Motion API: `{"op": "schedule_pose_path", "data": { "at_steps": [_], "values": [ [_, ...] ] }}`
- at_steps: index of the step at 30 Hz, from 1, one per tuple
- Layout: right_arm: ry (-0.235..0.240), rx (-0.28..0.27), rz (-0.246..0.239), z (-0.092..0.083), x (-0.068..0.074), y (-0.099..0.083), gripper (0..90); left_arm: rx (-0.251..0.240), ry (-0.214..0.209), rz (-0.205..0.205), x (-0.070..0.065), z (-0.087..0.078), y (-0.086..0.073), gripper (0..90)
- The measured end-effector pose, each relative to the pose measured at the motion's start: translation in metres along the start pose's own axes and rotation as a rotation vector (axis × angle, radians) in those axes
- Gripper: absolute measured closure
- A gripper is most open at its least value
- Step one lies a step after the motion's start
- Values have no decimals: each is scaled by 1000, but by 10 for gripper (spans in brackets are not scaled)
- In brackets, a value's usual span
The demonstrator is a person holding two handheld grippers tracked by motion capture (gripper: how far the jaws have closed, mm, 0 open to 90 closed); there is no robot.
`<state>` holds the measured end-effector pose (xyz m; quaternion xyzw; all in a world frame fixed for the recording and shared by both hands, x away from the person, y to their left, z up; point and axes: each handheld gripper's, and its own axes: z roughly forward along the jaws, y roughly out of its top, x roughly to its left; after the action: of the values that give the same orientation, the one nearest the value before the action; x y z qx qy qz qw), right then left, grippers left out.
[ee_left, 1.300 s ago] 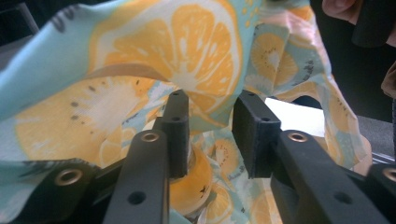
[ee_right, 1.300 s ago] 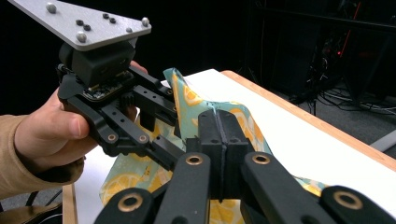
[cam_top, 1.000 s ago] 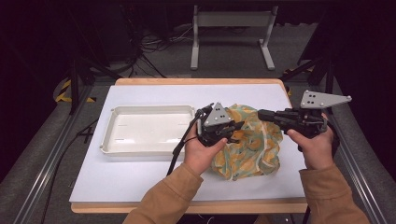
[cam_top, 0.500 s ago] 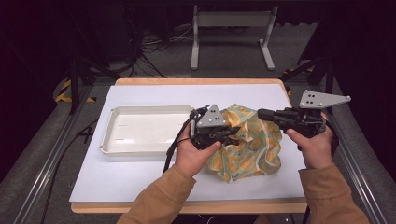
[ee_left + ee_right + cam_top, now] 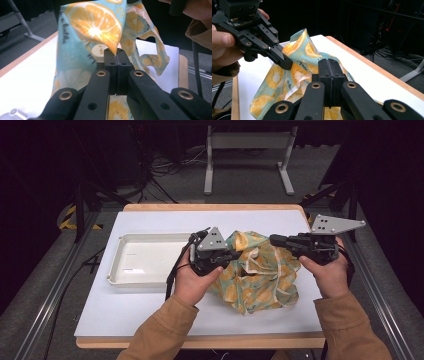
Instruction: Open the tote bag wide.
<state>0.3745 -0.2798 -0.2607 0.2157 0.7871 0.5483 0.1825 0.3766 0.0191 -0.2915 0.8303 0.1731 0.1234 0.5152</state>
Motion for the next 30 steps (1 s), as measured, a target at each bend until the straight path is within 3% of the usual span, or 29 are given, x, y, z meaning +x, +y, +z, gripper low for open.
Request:
{"op": "schedule_pose_path", "data": {
  "at_steps": [7,13,19,25,30],
  "values": [
    [-2,2,0,4,-1,0,900,10,31,-2,6,-3,-2,899],
    [-19,18,-6,13,-6,0,900,46,67,-2,15,2,-4,900],
    [-39,42,-13,23,-12,1,900,63,78,-27,27,7,-8,900],
    [-67,63,18,34,-26,-6,900,95,86,-49,34,19,-12,900],
    [-96,94,18,40,-32,-12,900,107,70,-70,39,29,-16,900]
  ]
}}
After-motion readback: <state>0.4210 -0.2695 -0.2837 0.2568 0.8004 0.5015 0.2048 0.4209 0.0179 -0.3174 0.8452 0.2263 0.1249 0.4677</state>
